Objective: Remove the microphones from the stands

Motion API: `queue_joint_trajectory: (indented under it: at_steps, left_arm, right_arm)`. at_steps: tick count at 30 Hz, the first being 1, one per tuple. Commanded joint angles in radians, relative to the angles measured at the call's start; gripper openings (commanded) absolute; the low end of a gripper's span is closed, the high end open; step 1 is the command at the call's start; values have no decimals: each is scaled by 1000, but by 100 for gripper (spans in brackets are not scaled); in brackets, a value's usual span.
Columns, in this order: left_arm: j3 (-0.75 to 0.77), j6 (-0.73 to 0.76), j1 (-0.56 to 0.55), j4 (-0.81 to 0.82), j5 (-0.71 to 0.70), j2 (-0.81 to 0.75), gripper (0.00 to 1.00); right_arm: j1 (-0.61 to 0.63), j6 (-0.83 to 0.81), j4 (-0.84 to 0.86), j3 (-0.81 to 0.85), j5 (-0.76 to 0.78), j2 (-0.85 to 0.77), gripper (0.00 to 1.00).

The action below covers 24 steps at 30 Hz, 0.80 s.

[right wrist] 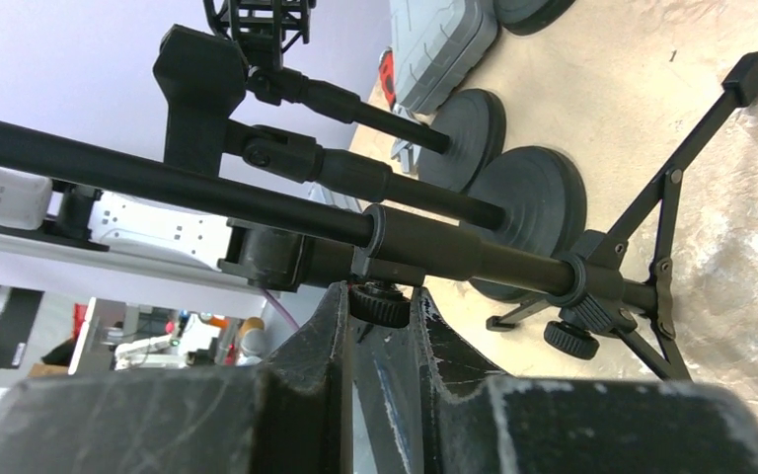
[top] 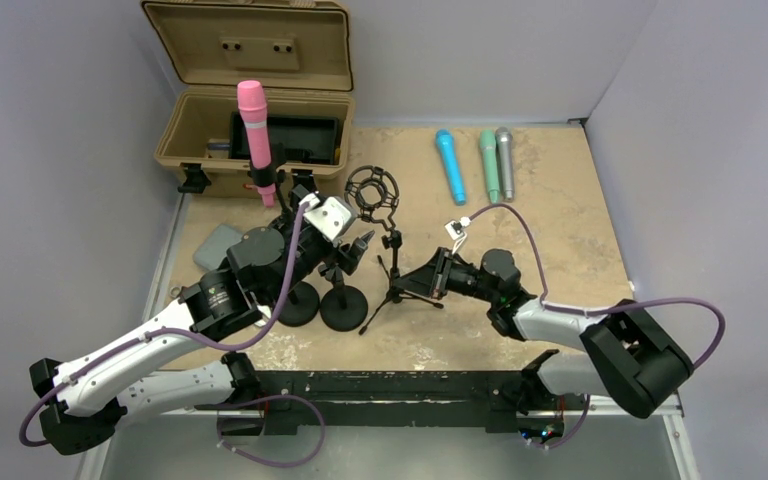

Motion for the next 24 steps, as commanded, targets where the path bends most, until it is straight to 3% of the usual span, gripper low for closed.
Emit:
queue_joint_trajectory:
  at_steps: [1,11,24]
  left_arm:
    - [38,13,-7,15,-17,-13,88]
    - [30,11,-9,25,-27,-19,88]
    - [19,13,-10,39,-45,-13,88]
  right_arm:
    - [2,-108,-170,51,86,-50,0]
    - [19,-370,-626,162,394,-157,0]
    - [211,-463,-888,320,813,-174,0]
